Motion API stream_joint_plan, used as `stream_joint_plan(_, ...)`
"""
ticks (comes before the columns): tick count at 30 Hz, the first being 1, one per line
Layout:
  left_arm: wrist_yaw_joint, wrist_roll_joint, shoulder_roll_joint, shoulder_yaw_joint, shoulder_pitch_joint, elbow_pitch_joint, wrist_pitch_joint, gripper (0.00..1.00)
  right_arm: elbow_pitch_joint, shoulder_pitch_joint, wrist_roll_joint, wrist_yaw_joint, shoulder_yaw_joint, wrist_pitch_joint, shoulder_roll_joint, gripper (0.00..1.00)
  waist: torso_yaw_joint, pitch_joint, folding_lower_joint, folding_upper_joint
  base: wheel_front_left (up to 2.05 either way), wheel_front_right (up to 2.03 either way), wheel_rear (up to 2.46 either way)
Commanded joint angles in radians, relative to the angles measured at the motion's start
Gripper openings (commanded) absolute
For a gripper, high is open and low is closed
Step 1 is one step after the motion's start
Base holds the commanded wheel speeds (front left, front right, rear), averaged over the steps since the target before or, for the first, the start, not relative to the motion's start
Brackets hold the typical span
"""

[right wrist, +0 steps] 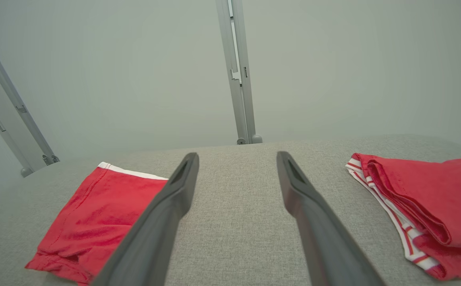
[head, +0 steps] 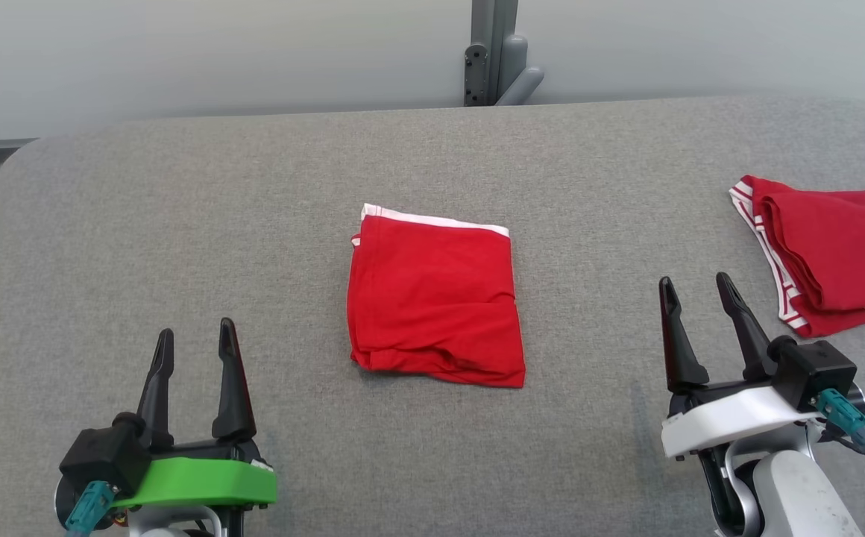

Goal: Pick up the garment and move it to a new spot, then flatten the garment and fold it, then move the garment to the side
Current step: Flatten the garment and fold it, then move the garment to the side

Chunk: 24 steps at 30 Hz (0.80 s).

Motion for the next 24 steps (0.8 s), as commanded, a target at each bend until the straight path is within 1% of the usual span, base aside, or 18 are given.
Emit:
stream_joint_plan(1,-0.004,0.011,0.003,0.009,0.014,0.006,-0.002,1.00,-0.012,0.019,0.007,0.000,0.000,-0.003,0.000,1.00,-0.007,-0.005,0.0000,0.0069,0.00,0.00,0.00)
stream_joint_plan(6,-0.011,0.036,0.003,0.015,0.016,0.027,-0.002,1.00,-0.018,0.035,0.015,0.000,0.004,-0.003,0.000,1.00,-0.015,-0.015,0.0000,0.0069,0.00,0.00,0.00)
stream_joint_plan(24,-0.027,0.051,0.002,0.024,0.011,0.064,-0.002,1.00,-0.015,0.043,0.024,0.000,0.008,-0.002,0.000,1.00,-0.015,-0.025,0.0000,0.0069,0.00,0.00,0.00)
